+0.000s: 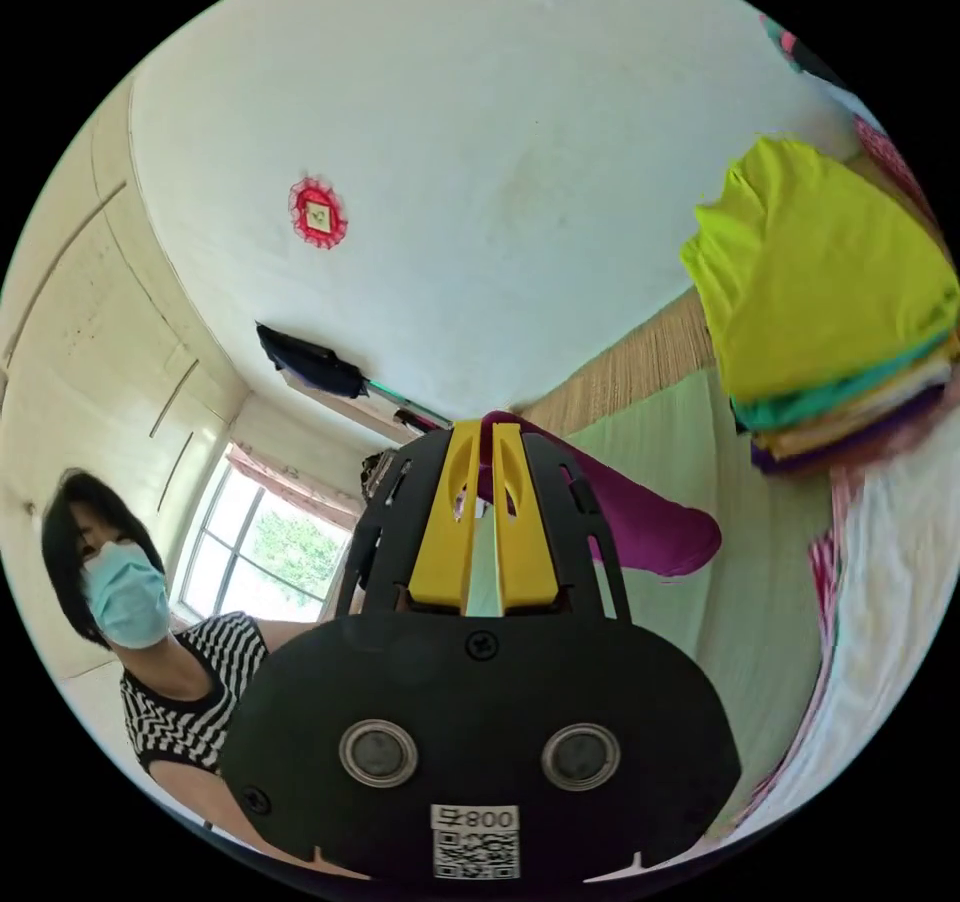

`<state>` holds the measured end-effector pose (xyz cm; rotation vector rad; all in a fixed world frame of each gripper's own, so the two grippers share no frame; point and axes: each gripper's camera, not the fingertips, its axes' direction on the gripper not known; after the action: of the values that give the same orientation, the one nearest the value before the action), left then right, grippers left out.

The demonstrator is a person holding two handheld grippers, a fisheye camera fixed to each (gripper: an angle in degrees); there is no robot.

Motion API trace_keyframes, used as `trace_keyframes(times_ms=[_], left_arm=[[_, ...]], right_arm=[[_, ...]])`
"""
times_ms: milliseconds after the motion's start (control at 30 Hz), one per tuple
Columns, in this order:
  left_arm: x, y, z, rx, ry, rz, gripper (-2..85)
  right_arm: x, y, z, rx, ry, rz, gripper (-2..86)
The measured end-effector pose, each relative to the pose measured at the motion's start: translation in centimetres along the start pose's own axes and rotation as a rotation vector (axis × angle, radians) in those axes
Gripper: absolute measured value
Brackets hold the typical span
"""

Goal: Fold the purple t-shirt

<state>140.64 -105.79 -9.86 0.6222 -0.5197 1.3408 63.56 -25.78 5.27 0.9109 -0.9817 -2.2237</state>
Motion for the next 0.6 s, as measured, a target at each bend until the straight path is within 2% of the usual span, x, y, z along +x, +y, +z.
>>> trace_keyframes(times_ms=[233,333,467,600], left_arm=[[9.9,-18.9,9.1,0.059,-0.108,0.225,3.2],[13.9,-24.7,14.2,0.055,-0.135,0.312,3.3],[15.1,-28.5,22.8,-0.022,-0.125,0.36,3.3],[10.3,-28.3,32.4,-0.189,-0.204,0.282,3.4]], right_arm=[[-2.1,-27.6,-2.0,0.028,0.017,-0.086,1.7],[-3.6,-34.5,-5.8,0.035,0.067,-0.139,1.7],[-2.0,-37.5,-11.6,0.057,0.133,-0.153,1.7],[7.0,-36.1,-16.6,0.008,0.264,0.005,1.8]])
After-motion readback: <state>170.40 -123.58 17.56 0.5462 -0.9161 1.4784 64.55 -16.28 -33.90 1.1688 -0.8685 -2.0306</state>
